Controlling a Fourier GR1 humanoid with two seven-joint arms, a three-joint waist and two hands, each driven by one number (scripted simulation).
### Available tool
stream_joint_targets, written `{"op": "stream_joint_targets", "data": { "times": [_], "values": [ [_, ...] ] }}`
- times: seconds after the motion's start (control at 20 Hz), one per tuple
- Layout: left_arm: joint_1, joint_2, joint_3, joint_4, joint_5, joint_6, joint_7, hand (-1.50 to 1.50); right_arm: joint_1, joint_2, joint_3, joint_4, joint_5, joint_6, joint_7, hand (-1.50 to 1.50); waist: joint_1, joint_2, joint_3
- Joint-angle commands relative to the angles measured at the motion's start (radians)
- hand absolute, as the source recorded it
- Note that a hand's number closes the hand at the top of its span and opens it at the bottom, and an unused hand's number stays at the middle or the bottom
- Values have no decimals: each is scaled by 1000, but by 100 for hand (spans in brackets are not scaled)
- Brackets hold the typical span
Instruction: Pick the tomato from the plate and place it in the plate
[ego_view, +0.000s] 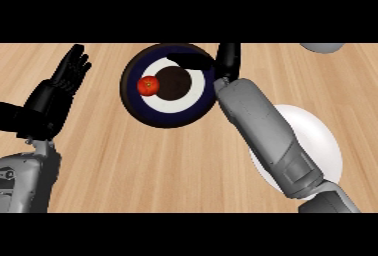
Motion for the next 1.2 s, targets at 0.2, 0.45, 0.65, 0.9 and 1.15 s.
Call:
{"op": "stream_joint_targets", "data": {
  "times": [0.2, 0.45, 0.65, 0.9, 1.15],
  "values": [
    [37, 24, 32, -46, 8, -9, 13, 0, 195, -40, -120, -72, -87, 176, -213, -150, -45, -12, 0],
    [93, 26, 57, 0, 3, -21, -76, 0, 364, -149, -67, -209, -50, 282, -193, -150, -62, -17, -1],
    [61, 24, 60, 20, 13, -33, -52, 0, 422, -176, -94, -250, -32, 311, -210, -150, -55, -14, -1],
    [101, 2, 43, -70, -4, -9, 3, 0, 533, -229, -122, -348, -36, 405, -225, -150, -54, -15, -1],
    [95, -23, 7, -66, -52, 14, -13, 0, 550, -276, -195, -240, -21, 439, -346, -150, -50, -13, 0]
  ]
}}
